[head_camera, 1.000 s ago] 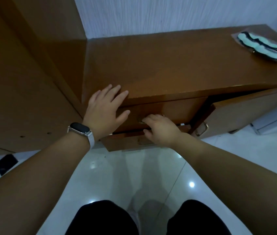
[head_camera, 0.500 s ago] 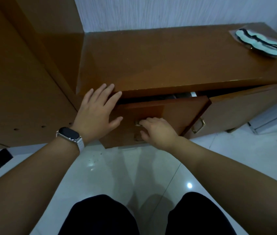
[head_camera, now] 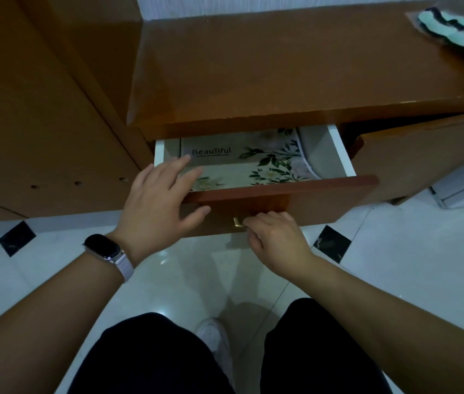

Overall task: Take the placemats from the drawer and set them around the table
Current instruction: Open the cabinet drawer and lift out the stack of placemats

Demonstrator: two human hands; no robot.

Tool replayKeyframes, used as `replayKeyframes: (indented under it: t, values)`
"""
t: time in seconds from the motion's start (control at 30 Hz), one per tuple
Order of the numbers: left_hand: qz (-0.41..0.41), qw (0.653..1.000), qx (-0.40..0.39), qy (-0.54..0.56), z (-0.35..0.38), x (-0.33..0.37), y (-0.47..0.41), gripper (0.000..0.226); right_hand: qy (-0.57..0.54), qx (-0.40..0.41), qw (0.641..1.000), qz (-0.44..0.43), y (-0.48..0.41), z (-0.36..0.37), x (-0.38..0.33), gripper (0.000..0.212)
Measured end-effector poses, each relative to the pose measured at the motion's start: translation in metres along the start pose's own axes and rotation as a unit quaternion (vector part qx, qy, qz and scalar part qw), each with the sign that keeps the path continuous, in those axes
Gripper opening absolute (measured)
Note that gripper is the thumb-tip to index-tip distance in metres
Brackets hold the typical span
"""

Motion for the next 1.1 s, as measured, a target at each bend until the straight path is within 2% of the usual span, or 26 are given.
replayKeyframes:
  t: [0.27,0.53,0.67,0.73,0.87,0.97,1.1]
  values:
    - [0.022,0.999,-0.011,0.024,-0.004,0.024,0.033,0.06,0.005,-0.031,0.999,0.015,0.041,-0.008,-0.01,0.021]
    - [0.015,0.998,-0.045,0.039,-0.008,0.034,0.046,0.063,0.008,-0.069,0.998,0.011,0.059,-0.017,-0.017,0.024]
    - [0.036,0.998,-0.05,0.027,-0.013,0.039,0.05,0.063,0.002,-0.079,0.997,0.003,0.07,-0.021,-0.021,0.026]
    - [0.039,0.998,-0.034,0.029,-0.018,0.039,0.051,0.062,-0.009,-0.069,0.997,-0.019,0.071,-0.032,-0.027,0.021]
    - [0.017,0.999,-0.003,0.046,-0.03,0.036,0.035,0.062,-0.058,0.016,0.995,-0.079,0.06,-0.089,-0.051,0.017]
    - [0.003,0.999,0.008,0.04,-0.035,0.035,0.014,0.061,-0.086,0.045,0.994,-0.046,0.035,-0.129,-0.048,0.025]
    - [0.002,0.999,-0.001,0.045,-0.032,0.036,-0.008,0.06,-0.069,0.007,0.997,0.034,-0.003,-0.142,-0.009,0.033]
Point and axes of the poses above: each hand's wrist, its own y-axis away from the middle knuckle, its own z-axis out of the palm, x = y × z, the point moved 4 cm from there along -y, towards the middle knuckle, and after that the axes turned 6 degrees about z, right-handed, at the moved point
